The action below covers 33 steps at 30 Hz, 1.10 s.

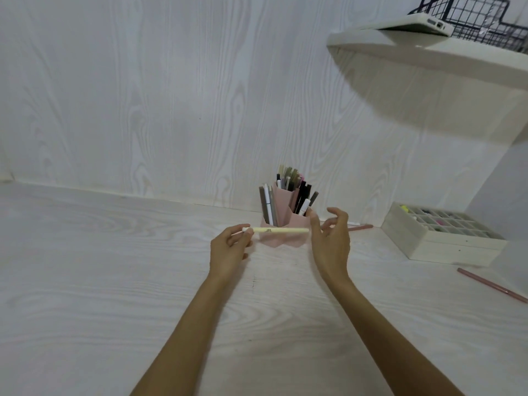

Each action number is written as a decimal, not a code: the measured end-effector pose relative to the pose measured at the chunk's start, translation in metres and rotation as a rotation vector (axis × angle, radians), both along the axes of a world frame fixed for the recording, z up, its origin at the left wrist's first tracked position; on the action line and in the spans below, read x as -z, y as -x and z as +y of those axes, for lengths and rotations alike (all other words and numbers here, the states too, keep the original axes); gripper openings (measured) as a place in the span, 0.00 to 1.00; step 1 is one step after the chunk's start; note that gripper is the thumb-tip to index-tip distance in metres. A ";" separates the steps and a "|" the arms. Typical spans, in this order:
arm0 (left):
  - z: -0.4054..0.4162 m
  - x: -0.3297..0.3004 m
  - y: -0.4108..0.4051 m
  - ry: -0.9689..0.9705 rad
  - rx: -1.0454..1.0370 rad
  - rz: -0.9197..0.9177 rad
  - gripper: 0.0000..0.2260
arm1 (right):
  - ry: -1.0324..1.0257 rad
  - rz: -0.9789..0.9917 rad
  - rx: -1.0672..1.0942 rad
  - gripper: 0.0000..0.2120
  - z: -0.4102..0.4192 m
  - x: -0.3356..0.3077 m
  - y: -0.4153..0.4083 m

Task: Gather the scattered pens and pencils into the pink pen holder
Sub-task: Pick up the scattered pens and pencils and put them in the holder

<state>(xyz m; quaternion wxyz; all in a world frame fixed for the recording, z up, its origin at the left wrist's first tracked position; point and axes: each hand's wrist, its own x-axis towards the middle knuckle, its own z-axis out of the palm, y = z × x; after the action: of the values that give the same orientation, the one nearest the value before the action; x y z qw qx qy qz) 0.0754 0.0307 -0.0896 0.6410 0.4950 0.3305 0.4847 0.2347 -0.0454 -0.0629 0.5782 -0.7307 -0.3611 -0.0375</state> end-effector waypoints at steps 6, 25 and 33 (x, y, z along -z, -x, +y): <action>-0.005 -0.005 -0.003 -0.004 0.134 -0.037 0.05 | -0.084 0.569 -0.417 0.16 0.003 -0.024 0.014; 0.001 0.026 -0.004 -0.384 -0.158 0.622 0.13 | 0.418 -0.717 -0.196 0.10 0.064 -0.047 0.026; -0.001 0.027 -0.003 -0.512 -0.105 0.752 0.13 | 0.536 -1.318 0.183 0.10 0.069 -0.042 0.024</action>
<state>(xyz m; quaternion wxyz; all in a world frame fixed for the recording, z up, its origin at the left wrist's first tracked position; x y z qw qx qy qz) 0.0787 0.0300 -0.1171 0.3081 0.7615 0.4345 0.3694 0.2107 0.0233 -0.0210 0.0350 -0.7004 -0.5691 -0.4294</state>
